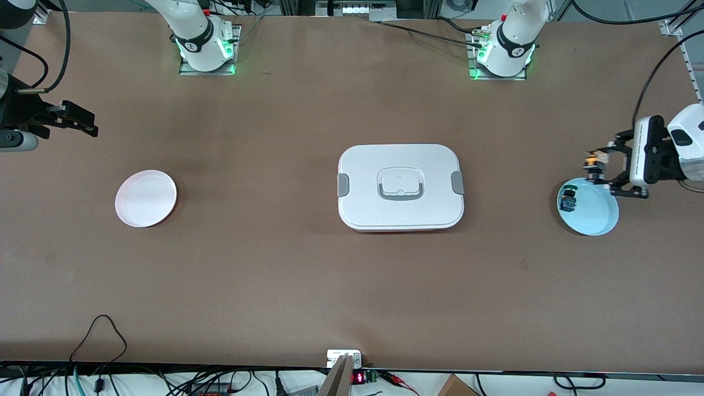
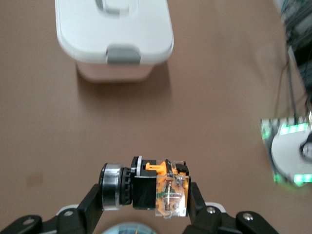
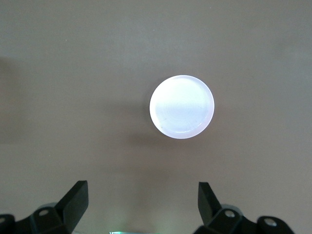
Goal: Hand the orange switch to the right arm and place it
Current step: 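Lift the orange switch with the left gripper while the right gripper reaches inward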
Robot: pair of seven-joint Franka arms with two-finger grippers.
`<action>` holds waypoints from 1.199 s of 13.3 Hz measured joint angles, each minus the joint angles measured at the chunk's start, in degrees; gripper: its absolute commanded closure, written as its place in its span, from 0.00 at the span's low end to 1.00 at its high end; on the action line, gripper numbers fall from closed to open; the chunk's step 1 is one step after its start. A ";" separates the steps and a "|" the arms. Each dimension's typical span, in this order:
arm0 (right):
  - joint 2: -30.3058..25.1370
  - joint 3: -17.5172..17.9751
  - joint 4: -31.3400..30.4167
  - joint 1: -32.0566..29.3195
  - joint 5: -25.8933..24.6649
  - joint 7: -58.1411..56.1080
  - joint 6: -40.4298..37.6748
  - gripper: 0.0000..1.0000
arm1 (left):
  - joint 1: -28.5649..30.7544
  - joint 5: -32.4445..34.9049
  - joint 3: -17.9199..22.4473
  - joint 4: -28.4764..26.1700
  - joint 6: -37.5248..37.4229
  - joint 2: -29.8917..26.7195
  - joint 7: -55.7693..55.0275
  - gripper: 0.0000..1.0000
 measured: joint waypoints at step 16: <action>0.87 -0.06 -0.22 -1.01 22.95 -0.26 -2.23 0.00 | -0.44 -68.98 -20.18 -21.96 13.77 -8.75 -2.13 1.00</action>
